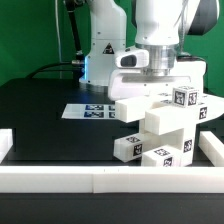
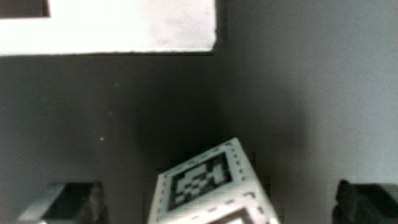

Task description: Assemble chair

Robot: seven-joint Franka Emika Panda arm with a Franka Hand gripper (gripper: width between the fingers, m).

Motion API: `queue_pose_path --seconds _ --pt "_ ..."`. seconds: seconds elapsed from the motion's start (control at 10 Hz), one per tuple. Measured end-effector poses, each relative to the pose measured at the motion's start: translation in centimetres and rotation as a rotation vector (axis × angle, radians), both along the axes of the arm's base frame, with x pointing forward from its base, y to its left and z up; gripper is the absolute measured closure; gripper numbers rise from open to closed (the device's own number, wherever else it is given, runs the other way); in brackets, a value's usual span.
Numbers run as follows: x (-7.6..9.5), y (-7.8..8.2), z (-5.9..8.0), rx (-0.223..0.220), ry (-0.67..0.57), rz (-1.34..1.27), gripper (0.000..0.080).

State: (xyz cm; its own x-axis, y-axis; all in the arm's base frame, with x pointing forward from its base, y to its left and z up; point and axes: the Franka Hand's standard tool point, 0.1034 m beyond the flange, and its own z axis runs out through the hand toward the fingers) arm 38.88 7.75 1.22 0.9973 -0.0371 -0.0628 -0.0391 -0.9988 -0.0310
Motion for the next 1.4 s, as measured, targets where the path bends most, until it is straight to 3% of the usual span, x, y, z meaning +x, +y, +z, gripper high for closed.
queue_pose_path --seconds 0.1,0.2,0.3,0.8,1.2,1.4 --pt "0.0 0.0 0.0 0.0 0.0 -0.001 0.0347" --pt "0.0 -0.1 0.0 -0.001 0.0 -0.002 0.0347" --pt "0.0 -0.1 0.0 -0.001 0.0 -0.003 0.0512" --pt "0.2 -0.9 0.4 0.0 0.005 -0.02 0.0511" --pt "0.6 -3.1 3.9 0.026 0.017 -0.021 0.051" --pt "1.3 -3.5 6.2 0.047 0.011 -0.02 0.0509"
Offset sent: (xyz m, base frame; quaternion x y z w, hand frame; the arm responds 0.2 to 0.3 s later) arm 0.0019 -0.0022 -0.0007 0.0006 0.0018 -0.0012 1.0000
